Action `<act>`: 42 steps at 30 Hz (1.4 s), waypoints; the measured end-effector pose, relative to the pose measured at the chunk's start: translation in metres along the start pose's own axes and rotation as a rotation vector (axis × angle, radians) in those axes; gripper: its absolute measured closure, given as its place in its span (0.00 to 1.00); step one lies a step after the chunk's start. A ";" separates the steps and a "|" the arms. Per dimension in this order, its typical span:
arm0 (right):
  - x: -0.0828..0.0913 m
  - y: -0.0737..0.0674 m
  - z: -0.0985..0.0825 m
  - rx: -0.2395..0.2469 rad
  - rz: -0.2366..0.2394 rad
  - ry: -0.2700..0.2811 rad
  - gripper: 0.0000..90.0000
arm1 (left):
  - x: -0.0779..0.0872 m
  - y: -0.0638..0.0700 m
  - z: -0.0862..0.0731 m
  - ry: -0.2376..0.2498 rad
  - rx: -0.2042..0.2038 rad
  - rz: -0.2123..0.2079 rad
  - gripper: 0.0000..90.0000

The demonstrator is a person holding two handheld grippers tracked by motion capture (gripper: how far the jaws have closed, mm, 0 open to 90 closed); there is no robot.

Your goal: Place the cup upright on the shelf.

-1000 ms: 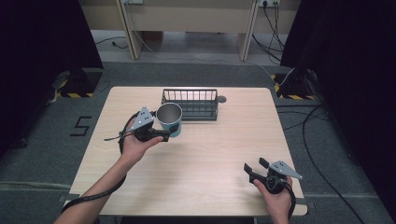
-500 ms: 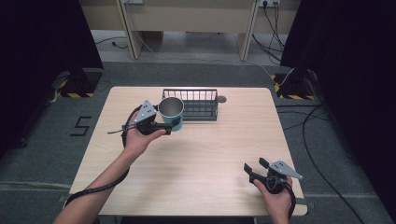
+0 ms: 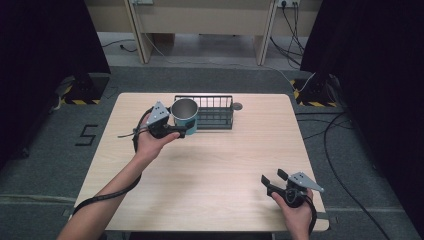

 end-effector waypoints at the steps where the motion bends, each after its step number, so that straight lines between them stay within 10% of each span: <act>1: 0.000 0.000 0.000 0.000 0.000 0.000 0.29 | -0.001 0.000 0.001 0.002 0.001 0.001 0.17; 42: 0.000 0.000 0.000 0.004 0.002 0.001 0.29 | -0.045 -0.016 0.023 0.000 0.022 0.033 0.17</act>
Point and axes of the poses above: each handheld gripper's, and its own axes: x roughly backward along the jaws, z roughly out of its top, y roughly to its right, the point moved 1 cm from there along -x, roughly forward along the jaws, and after that the axes turned 7 degrees about -x, right-handed, at the moved point
